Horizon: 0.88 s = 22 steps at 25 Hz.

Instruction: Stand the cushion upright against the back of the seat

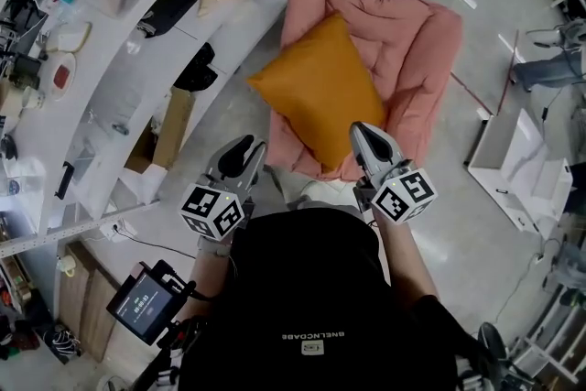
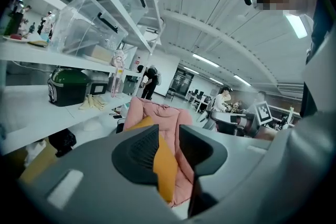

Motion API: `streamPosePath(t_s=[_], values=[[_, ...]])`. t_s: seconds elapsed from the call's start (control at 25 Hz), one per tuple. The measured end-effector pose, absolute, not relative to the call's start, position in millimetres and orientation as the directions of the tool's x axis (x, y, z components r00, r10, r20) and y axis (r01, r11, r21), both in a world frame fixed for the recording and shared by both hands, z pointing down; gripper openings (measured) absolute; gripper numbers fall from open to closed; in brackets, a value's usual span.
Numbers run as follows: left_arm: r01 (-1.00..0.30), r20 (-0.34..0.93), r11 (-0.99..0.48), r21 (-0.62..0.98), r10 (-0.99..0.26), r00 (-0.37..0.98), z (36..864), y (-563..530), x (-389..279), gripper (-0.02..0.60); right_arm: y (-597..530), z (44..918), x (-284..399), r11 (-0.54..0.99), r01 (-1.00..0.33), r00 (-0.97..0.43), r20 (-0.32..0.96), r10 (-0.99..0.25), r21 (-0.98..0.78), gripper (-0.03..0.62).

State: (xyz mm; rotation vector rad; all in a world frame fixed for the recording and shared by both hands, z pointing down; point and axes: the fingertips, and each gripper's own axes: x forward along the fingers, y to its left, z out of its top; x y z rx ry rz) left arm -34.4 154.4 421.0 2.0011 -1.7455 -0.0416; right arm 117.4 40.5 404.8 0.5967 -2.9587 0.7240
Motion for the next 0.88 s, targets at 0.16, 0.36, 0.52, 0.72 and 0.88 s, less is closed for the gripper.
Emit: streamPosePath(t_s=[0.16, 0.36, 0.52, 0.72, 0.88], values=[[-0.922, 0.313, -0.051, 0.385, -0.932, 0.182, 431.4, 143.8, -46.3, 0.156, 31.0, 408.8, 115.9, 0.812, -0.39, -0.92, 0.147, -0.364, -0.433, 0.006], [-0.917, 0.347, -0.049, 0.397, -0.916, 0.199, 452.6, 121.4, -77.1, 0.184, 6.4, 426.1, 91.0, 0.798, -0.419, -0.908, 0.198, -0.37, -0.433, 0.075], [-0.906, 0.383, -0.054, 0.419, -0.895, 0.23, 473.4, 96.2, -106.7, 0.213, -22.3, 444.2, 61.3, 0.777, -0.458, -0.888, 0.257, -0.381, -0.432, 0.118], [-0.908, 0.421, -0.079, 0.412, -0.867, 0.267, 480.6, 75.3, -106.1, 0.243, -43.6, 449.9, 59.2, 0.751, -0.494, -0.867, 0.314, -0.386, -0.439, 0.164], [-0.893, 0.438, -0.099, 0.439, -0.844, 0.309, 503.8, 43.5, -137.4, 0.245, -77.9, 479.2, 24.7, 0.727, -0.548, -0.827, 0.401, -0.394, -0.414, 0.202]])
